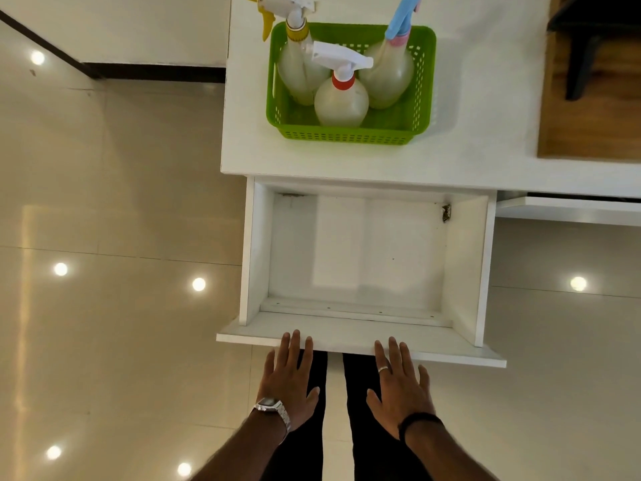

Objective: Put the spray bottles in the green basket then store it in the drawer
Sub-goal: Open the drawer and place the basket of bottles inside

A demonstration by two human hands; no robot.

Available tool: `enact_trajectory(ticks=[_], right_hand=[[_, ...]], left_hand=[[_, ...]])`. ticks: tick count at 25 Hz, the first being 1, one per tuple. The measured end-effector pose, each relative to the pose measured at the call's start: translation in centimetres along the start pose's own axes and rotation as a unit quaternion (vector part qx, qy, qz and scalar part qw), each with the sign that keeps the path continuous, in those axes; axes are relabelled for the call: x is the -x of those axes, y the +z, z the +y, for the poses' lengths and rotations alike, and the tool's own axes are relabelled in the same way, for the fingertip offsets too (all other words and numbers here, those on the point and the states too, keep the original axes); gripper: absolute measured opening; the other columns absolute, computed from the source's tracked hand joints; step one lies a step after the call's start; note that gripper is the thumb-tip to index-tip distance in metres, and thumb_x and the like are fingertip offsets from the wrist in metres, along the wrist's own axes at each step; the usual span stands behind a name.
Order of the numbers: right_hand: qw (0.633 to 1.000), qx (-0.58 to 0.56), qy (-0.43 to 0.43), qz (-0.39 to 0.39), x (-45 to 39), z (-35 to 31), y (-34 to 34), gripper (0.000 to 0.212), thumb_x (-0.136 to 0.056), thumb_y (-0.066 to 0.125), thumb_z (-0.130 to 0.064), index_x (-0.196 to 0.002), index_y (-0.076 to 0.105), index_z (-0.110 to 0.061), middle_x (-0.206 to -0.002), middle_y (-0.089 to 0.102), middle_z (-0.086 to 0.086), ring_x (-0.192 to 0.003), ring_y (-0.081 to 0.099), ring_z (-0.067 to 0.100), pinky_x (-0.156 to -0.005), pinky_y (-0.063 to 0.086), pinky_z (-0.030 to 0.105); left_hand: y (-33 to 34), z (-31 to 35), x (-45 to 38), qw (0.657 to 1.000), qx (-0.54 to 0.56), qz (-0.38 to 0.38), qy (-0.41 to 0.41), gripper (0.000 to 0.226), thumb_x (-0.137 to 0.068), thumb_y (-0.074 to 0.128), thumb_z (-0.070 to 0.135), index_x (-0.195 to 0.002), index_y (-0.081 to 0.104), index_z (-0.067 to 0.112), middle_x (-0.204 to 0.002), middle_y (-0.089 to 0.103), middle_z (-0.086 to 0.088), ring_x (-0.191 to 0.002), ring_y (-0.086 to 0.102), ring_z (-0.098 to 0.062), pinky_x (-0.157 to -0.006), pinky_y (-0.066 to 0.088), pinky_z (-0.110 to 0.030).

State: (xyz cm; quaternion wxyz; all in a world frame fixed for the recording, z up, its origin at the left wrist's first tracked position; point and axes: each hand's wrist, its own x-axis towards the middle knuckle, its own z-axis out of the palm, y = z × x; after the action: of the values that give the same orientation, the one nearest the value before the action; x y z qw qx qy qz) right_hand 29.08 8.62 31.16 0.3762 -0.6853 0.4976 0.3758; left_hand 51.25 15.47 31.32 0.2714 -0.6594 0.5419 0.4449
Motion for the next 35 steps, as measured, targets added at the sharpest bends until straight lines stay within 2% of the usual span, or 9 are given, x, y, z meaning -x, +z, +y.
enact_trajectory(ticks=[5,9,17,19,20,22,25,27,35], right_hand=[[1.000,0.009,0.002,0.015,-0.7,-0.2,-1.5,0.082,-0.097,0.038,-0.054,-0.159,-0.009,-0.025,-0.169,-0.010,0.006,-0.155,-0.008,0.024,-0.122,0.005,0.054],[0.993,-0.014,-0.009,0.113,-3.7,0.2,-8.5,0.081,-0.099,0.040,-0.048,-0.159,-0.006,-0.019,-0.169,0.000,0.009,-0.156,-0.001,0.024,-0.125,0.008,0.045],[0.899,-0.227,-0.048,0.373,-11.4,-0.7,-32.8,0.062,-0.103,0.046,-0.027,-0.155,0.026,-0.002,-0.162,0.029,0.019,-0.150,0.026,0.030,-0.122,0.019,0.035],[0.869,-0.333,-0.021,0.366,-13.0,-1.5,-37.6,0.049,-0.105,0.041,-0.029,-0.149,0.040,-0.008,-0.155,0.042,0.012,-0.142,0.038,0.026,-0.115,0.025,0.030],[0.855,-0.379,-0.017,0.352,-13.7,-2.0,-39.3,0.037,-0.105,0.038,-0.029,-0.137,0.051,-0.014,-0.141,0.053,0.009,-0.129,0.048,0.024,-0.107,0.031,0.028],[0.838,-0.429,-0.013,0.338,-15.1,-2.6,-41.0,0.019,-0.104,0.036,-0.024,-0.101,0.054,-0.016,-0.103,0.054,0.009,-0.097,0.048,0.020,-0.085,0.036,0.027],[0.840,-0.434,0.006,0.327,-16.4,-2.5,-40.6,0.024,-0.102,0.036,-0.013,-0.085,0.052,-0.009,-0.084,0.049,0.011,-0.084,0.043,0.021,-0.073,0.034,0.028],[0.846,-0.426,0.012,0.322,-16.8,-2.3,-39.7,0.027,-0.100,0.036,-0.009,-0.097,0.059,0.006,-0.089,0.051,0.012,-0.084,0.044,0.020,-0.072,0.035,0.029],[0.836,-0.421,0.010,0.351,-14.7,-2.2,-35.4,0.026,-0.099,0.039,-0.011,-0.101,0.063,-0.002,-0.091,0.062,0.009,-0.082,0.052,0.023,-0.073,0.043,0.032]], left_hand=[[-2.1,-0.3,-1.2,1.000,0.005,0.019,0.016,0.081,-0.098,0.027,0.056,-0.158,-0.014,0.020,-0.168,-0.017,-0.008,-0.155,-0.017,-0.029,-0.125,-0.006,-0.046],[-9.9,-3.1,-5.8,0.986,0.107,0.130,0.009,0.077,-0.101,0.029,0.053,-0.160,-0.001,0.014,-0.170,0.002,-0.009,-0.157,0.001,-0.025,-0.127,0.007,-0.039],[-32.2,-6.1,-12.4,0.849,0.377,0.369,0.034,0.062,-0.105,0.035,0.042,-0.158,0.022,0.012,-0.163,0.032,-0.010,-0.149,0.034,-0.024,-0.123,0.027,-0.044],[-36.0,-6.0,-13.1,0.819,0.443,0.364,0.027,0.053,-0.103,0.032,0.047,-0.149,0.041,0.022,-0.153,0.048,-0.004,-0.140,0.044,-0.018,-0.120,0.030,-0.036],[-37.2,-6.0,-13.6,0.812,0.467,0.350,0.026,0.041,-0.101,0.031,0.048,-0.126,0.057,0.029,-0.130,0.062,0.001,-0.120,0.056,-0.014,-0.108,0.037,-0.033],[-38.8,-6.0,-14.5,0.825,0.458,0.330,0.035,0.031,-0.099,0.029,0.042,-0.078,0.047,0.027,-0.080,0.051,0.005,-0.075,0.045,-0.014,-0.080,0.036,-0.033],[-38.9,-6.5,-16.0,0.832,0.462,0.307,0.030,0.023,-0.100,0.035,0.024,-0.086,0.051,0.014,-0.087,0.049,-0.008,-0.081,0.041,-0.019,-0.081,0.043,-0.040],[-38.6,-6.9,-16.6,0.823,0.471,0.314,0.038,0.022,-0.098,0.037,0.019,-0.097,0.057,0.010,-0.093,0.055,-0.012,-0.085,0.046,-0.020,-0.083,0.048,-0.043],[-35.1,-6.8,-14.3,0.783,0.541,0.303,0.045,0.032,-0.096,0.044,0.015,-0.088,0.066,0.037,-0.105,0.067,-0.012,-0.096,0.056,-0.022,-0.105,0.047,-0.062]])
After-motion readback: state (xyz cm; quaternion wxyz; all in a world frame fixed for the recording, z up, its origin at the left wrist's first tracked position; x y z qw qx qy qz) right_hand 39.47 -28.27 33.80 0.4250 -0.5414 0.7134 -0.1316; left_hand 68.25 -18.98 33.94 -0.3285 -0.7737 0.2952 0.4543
